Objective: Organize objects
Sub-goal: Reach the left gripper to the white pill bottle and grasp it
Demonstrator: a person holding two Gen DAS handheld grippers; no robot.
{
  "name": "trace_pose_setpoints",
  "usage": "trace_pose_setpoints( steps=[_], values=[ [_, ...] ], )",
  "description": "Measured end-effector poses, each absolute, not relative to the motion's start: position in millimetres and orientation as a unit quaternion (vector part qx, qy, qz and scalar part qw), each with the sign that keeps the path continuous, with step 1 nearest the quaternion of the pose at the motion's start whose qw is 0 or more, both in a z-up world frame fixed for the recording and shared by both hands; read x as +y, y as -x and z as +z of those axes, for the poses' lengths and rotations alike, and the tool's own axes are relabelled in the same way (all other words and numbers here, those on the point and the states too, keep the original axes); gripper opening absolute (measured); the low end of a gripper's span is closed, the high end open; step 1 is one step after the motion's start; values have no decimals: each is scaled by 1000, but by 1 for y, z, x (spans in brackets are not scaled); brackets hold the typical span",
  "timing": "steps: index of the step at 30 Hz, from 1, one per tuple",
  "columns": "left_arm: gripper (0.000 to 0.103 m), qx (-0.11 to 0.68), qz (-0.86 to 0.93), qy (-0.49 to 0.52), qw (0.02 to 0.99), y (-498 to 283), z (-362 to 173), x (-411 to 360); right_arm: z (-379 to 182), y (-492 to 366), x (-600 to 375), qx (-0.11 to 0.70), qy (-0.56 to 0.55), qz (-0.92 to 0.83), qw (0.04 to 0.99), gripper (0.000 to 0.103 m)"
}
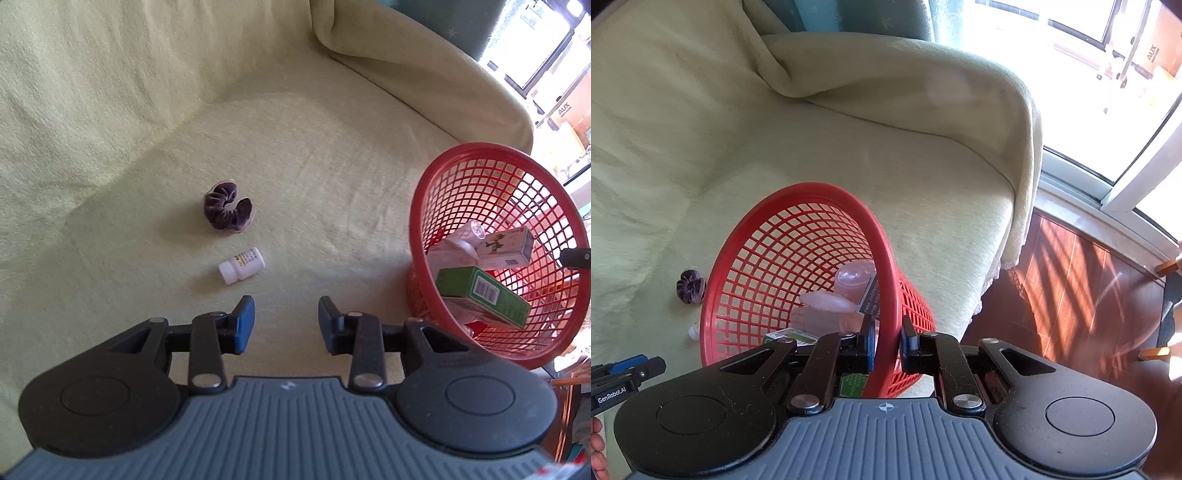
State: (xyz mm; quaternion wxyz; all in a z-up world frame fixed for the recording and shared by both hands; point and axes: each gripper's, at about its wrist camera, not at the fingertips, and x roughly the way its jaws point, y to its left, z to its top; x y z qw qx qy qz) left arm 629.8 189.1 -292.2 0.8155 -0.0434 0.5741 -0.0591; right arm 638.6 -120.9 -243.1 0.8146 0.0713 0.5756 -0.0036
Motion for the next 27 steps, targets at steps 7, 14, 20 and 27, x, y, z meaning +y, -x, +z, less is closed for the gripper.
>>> trace_pose_setpoints(
  steps=[7,14,20,27],
  values=[
    [33,588,-40,35,807,-637,-312,195,-245,-640,-120,580,-72,-8,812,10],
    [37,597,-30,38,801,-645,-325,197,-245,-641,-121,583,-75,-11,809,10],
    [38,603,-29,36,796,-649,-336,196,-246,-641,-126,591,-79,-15,803,10],
    [42,607,-16,52,793,-653,-355,198,-252,-637,-147,602,-83,-49,793,10]
  ],
)
